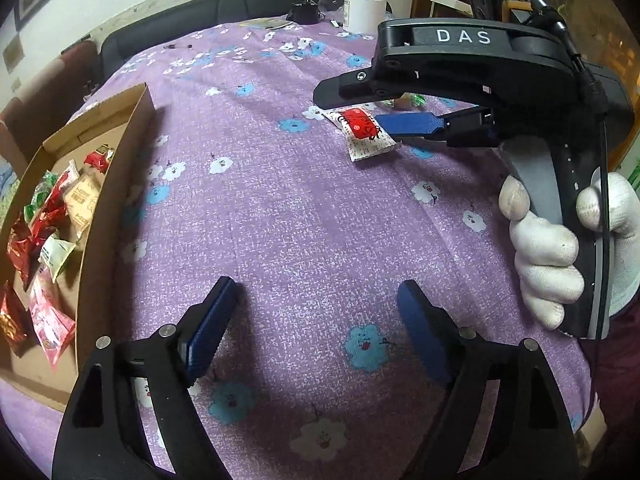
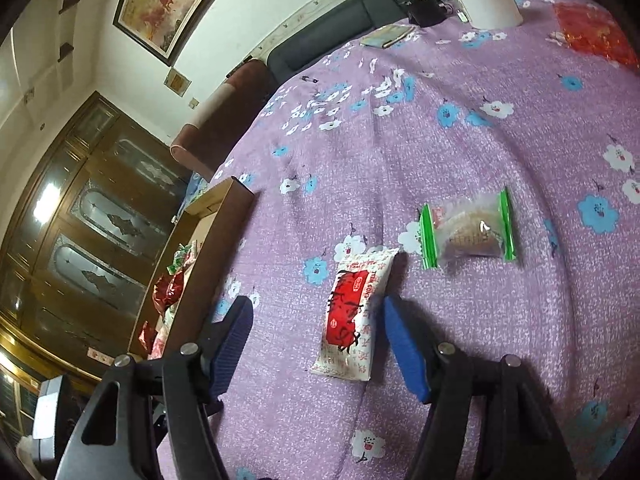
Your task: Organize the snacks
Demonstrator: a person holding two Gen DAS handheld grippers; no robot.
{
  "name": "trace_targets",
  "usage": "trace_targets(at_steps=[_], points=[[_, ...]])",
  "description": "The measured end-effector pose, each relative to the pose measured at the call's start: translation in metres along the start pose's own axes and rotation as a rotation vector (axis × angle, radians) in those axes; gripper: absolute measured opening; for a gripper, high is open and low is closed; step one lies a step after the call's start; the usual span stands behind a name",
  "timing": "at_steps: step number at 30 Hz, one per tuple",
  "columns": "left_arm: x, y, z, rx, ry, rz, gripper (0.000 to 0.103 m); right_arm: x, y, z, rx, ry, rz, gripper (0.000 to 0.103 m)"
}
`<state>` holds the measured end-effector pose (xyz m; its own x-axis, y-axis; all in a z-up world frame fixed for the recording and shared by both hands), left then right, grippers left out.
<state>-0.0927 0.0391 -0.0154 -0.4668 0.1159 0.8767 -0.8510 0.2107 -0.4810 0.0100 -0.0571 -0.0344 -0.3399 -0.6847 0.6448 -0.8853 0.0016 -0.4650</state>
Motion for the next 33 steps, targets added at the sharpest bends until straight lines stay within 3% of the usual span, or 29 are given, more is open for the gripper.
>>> trace_targets(at_steps=[33], points=[[-0.0034,0.0007,0.0040,-0.020,0.007,-0.008,0.094,-0.0015,0.0009,-0.0037,0.021,0.008,0.016,0.074]])
Point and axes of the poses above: each gripper's, at about its wrist camera, not at the fingertips, and x roughly against the way its jaws point, z to its right, y to its underside, the point moved 1 cm from there along -x, roughly the way its jaws point, and after that the axes turned 5 degrees about -z, right-handed, at the moved point
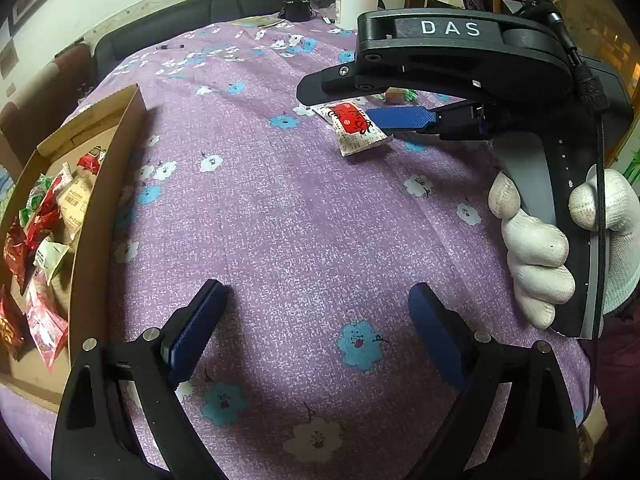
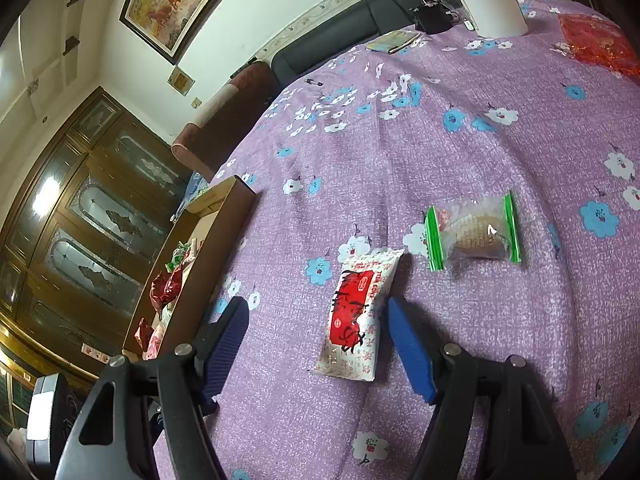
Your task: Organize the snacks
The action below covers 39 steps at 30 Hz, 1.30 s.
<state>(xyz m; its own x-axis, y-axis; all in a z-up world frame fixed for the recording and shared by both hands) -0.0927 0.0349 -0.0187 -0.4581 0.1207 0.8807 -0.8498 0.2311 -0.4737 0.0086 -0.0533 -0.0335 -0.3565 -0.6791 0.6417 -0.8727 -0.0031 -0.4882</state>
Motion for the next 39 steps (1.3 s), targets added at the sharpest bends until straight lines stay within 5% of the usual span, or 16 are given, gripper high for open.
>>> trace_targets(at_steps=[39], points=[[-0.0024,-0.0024,0.0003,0.000,0.003,-0.003,0.095,-0.0017,-0.0014,-0.0019,0.020,0.015,0.002,0.076]])
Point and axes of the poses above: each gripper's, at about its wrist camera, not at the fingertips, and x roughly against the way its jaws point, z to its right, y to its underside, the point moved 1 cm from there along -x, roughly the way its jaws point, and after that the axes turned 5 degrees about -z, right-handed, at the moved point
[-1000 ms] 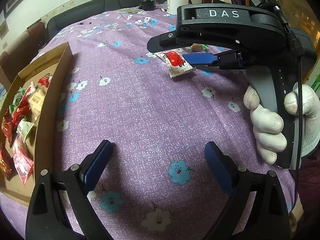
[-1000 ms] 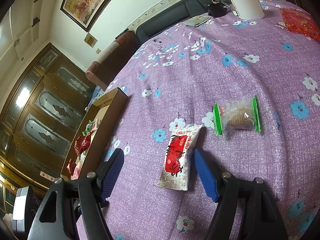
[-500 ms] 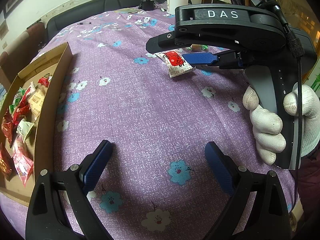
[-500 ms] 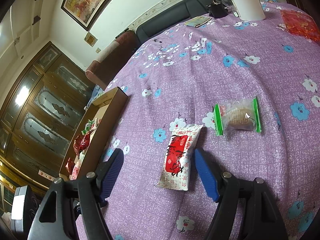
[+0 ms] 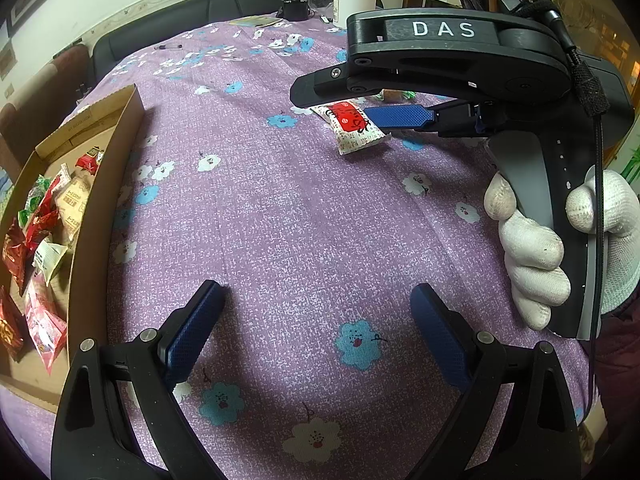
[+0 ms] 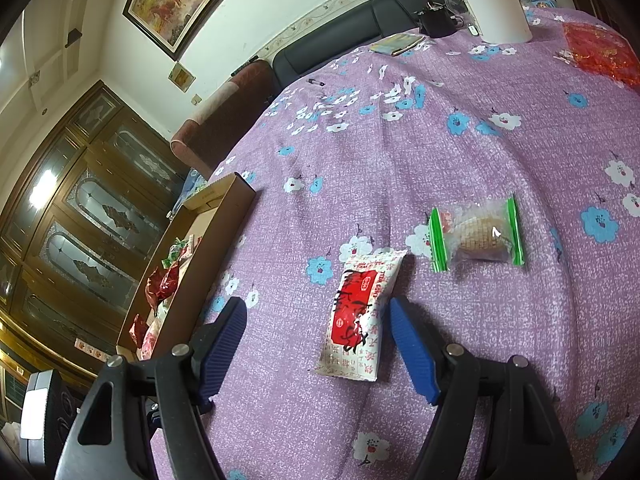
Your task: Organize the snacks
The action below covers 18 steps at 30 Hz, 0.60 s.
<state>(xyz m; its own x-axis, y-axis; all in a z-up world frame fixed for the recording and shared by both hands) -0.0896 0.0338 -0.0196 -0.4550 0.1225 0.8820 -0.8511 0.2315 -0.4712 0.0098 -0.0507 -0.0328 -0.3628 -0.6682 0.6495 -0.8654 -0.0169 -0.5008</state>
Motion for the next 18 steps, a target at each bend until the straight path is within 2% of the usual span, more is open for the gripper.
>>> trace_targets(at_steps=[4,7,11,14,18], points=[[0.000,0.000,0.000,0.000,0.001,-0.001,0.096,0.000,0.000,-0.001,0.004,0.003,0.000,0.076],[-0.003,-0.001,0.002,-0.017,0.015,-0.014,0.102,-0.001,0.000,-0.001,0.008,0.007,-0.001,0.076],[-0.004,-0.002,0.005,-0.032,0.020,-0.027,0.103,0.001,0.000,-0.001,-0.001,0.013,-0.001,0.076],[-0.003,-0.001,0.006,-0.038,0.024,-0.028,0.103,0.013,-0.001,0.006,-0.040,0.113,0.027,0.076],[0.003,0.007,0.006,-0.049,0.033,-0.023,0.103,0.042,0.000,0.029,-0.134,0.111,0.094,0.076]])
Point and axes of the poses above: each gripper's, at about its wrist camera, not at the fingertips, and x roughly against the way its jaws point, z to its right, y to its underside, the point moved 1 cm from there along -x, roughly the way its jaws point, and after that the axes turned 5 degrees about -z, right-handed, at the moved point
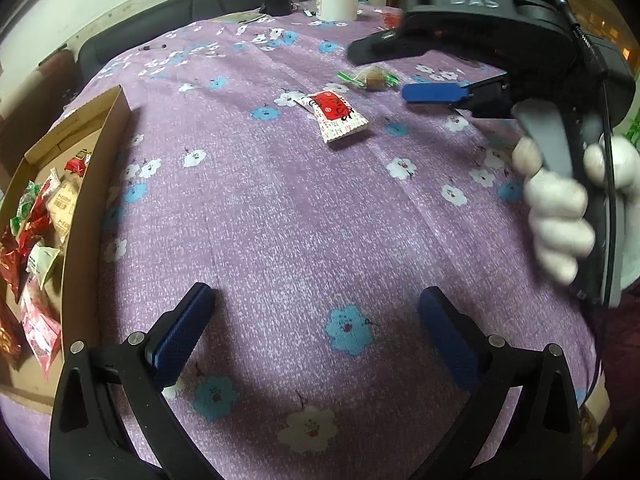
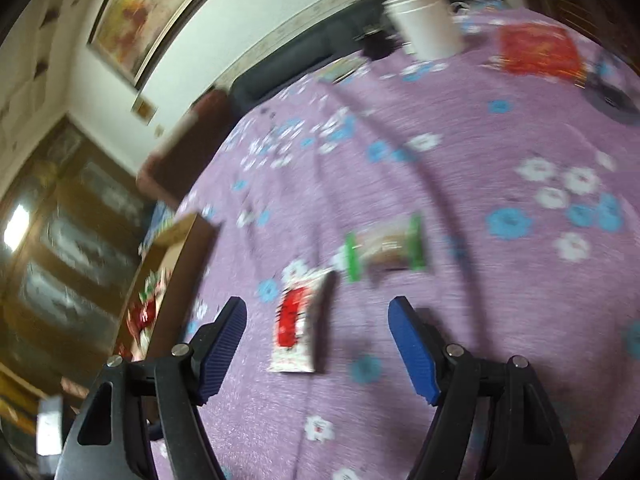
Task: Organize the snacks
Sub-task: 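Grasp the clear green-ended pastry pack with the right gripper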
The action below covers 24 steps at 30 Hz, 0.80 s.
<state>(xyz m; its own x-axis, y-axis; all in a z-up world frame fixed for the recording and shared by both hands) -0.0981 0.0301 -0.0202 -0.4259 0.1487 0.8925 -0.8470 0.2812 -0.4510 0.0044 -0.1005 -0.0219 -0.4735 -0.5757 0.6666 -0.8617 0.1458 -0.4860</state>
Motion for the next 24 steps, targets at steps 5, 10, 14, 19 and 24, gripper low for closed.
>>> trace_targets(at_steps=[5,10,14,19,24], points=[[0.010,0.009,-0.004,0.043,0.077,0.024,0.103,0.017,-0.007,0.014,-0.007,0.057,0.017,0.076],[0.035,0.010,-0.015,0.115,0.182,0.084,0.095,0.016,-0.017,-0.004,0.056,0.117,0.031,0.076],[0.061,0.005,-0.022,0.143,0.231,0.159,0.095,-0.004,-0.026,-0.010,0.076,0.172,0.011,0.076],[0.066,-0.009,-0.026,0.147,0.207,0.168,0.095,-0.032,-0.035,-0.007,0.075,0.228,-0.015,0.069],[0.053,-0.030,-0.026,0.150,0.184,0.134,0.095,-0.036,-0.034,-0.005,0.136,0.324,0.007,0.035]])
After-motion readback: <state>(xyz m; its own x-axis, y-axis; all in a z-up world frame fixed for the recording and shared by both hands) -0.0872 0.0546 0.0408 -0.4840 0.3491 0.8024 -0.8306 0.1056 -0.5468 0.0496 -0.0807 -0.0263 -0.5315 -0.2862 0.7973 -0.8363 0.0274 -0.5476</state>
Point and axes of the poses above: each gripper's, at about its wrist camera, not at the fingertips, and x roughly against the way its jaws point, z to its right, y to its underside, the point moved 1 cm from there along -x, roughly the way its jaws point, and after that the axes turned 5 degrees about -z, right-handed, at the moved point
